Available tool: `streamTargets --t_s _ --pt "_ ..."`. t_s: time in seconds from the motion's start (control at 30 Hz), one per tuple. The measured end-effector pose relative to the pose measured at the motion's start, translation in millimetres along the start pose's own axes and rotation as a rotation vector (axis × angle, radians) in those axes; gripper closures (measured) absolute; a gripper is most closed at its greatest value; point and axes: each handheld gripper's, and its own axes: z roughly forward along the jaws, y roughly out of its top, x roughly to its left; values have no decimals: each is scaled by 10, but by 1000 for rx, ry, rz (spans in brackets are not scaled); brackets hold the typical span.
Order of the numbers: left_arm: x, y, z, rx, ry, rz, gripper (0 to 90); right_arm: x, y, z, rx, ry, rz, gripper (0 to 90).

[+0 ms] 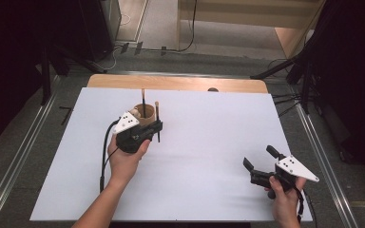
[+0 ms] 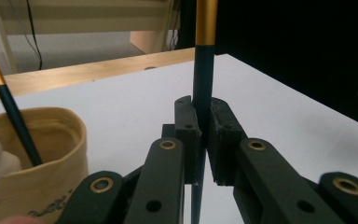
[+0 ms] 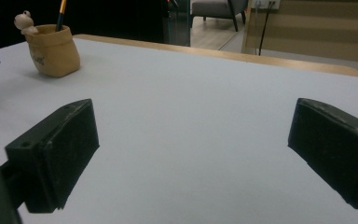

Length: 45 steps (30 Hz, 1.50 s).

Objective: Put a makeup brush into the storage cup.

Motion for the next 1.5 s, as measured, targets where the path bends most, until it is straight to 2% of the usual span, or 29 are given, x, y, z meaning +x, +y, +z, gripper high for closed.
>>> streamTargets --t_s 0.27,0.37,0.93,1.1,1.33,1.5 --pt "132 87 -33 -11 36 0 846 -81 -44 -80 4 -3 -21 0" --pt "182 106 -38 -30 44 -19 846 -93 -59 -93 9 0 -23 0" --pt "405 268 -46 -67 123 -10 846 -145 -93 -121 14 -7 -13 0" --pt "469 283 -39 -94 146 -27 846 -146 -93 -119 15 -6 -10 0" --pt "491 277 37 -137 171 -3 846 -146 -95 -119 16 -7 -8 0" --pt "512 249 98 -138 194 13 846 -145 -96 -119 16 -7 -9 0"
